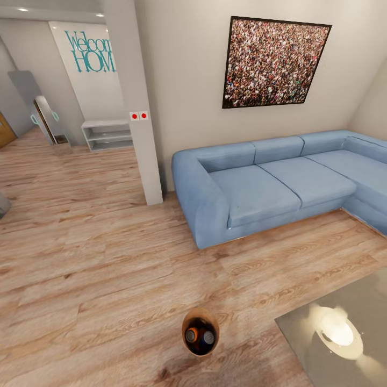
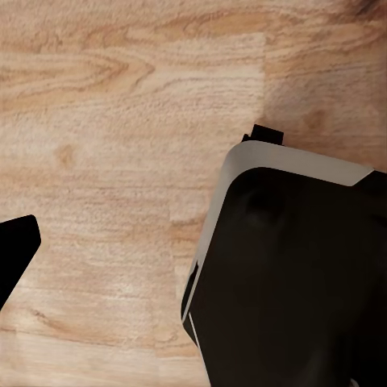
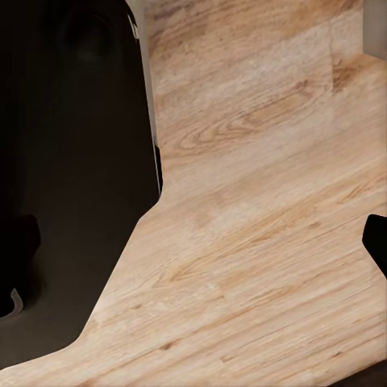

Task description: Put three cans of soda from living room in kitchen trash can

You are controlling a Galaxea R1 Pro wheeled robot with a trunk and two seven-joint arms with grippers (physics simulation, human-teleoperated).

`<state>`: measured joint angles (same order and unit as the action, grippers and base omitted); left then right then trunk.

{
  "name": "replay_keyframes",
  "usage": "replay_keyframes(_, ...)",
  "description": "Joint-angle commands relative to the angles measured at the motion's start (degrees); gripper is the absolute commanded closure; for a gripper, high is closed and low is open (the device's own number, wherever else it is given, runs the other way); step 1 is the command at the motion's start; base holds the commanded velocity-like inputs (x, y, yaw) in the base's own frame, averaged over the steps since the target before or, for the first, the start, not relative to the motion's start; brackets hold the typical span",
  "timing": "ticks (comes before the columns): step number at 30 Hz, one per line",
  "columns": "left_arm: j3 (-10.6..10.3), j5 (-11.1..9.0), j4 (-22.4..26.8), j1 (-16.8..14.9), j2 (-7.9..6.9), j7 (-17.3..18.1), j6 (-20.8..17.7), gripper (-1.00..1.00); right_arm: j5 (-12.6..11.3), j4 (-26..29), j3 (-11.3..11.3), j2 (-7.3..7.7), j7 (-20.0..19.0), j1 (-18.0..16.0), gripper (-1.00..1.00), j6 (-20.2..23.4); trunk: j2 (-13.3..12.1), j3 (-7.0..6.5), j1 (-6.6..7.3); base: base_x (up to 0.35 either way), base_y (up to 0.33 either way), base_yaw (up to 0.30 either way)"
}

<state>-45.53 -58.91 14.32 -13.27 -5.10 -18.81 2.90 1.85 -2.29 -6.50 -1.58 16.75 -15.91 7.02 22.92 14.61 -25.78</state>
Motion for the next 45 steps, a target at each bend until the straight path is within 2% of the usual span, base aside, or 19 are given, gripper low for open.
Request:
replay_keyframes(1,0.0,0.0,0.0,0.0,0.00,0.0,0.0,-1.00,0.0,0.0,0.0,0.00,0.0,0.0,-1.00,0.0,0.0,0.00,0.00,0.000,0.000,0.000)
replay_keyframes(45,0.0,0.0,0.0,0.0,0.00,0.0,0.0,-1.00,0.0,0.0,0.0,0.00,0.0,0.0,-1.00,0.0,0.0,0.00,0.00,0.000,0.000,0.000)
